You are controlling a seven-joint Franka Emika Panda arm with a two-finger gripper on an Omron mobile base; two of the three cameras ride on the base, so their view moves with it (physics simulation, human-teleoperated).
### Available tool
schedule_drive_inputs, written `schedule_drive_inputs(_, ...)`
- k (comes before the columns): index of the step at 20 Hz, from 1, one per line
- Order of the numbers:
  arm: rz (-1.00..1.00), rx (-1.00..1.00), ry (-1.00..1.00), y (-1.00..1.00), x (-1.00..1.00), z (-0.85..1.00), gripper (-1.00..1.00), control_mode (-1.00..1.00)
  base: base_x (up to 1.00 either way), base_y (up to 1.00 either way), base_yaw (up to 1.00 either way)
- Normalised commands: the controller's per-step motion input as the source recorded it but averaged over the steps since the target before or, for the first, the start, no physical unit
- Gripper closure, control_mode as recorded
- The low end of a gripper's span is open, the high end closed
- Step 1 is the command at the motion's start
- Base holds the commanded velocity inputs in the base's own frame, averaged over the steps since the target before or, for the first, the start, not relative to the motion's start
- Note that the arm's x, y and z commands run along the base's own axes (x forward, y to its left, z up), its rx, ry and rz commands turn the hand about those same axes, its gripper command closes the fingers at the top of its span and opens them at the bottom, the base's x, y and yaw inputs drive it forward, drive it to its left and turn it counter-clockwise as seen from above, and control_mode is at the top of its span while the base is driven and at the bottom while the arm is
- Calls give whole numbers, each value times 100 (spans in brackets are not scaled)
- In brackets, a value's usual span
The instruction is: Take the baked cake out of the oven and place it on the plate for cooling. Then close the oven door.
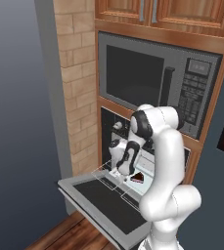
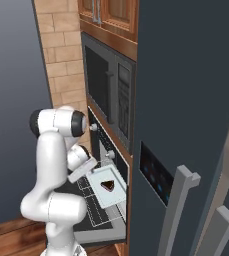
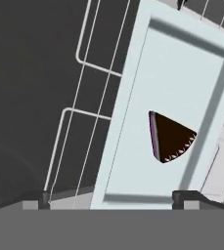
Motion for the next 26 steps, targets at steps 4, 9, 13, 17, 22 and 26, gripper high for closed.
schedule_drive_inputs(4, 0, -3, 7, -26, 48, -6, -100, -100, 0, 0, 0)
schedule_drive_inputs(9, 0, -6, 6, -19, 43, -21, -100, -100, 0, 0, 0)
schedule_drive_inputs(13, 0, -4, 6, -22, 23, -28, -100, -100, 0, 0, 0)
schedule_drive_inputs(17, 0, -1, 4, -25, 7, -28, -100, -100, 0, 0, 0)
schedule_drive_inputs(22, 2, 0, 3, -21, 17, -31, -100, -100, 0, 0, 0)
schedule_drive_inputs(26, 3, 0, 3, -14, 20, -32, -100, -100, 0, 0, 0)
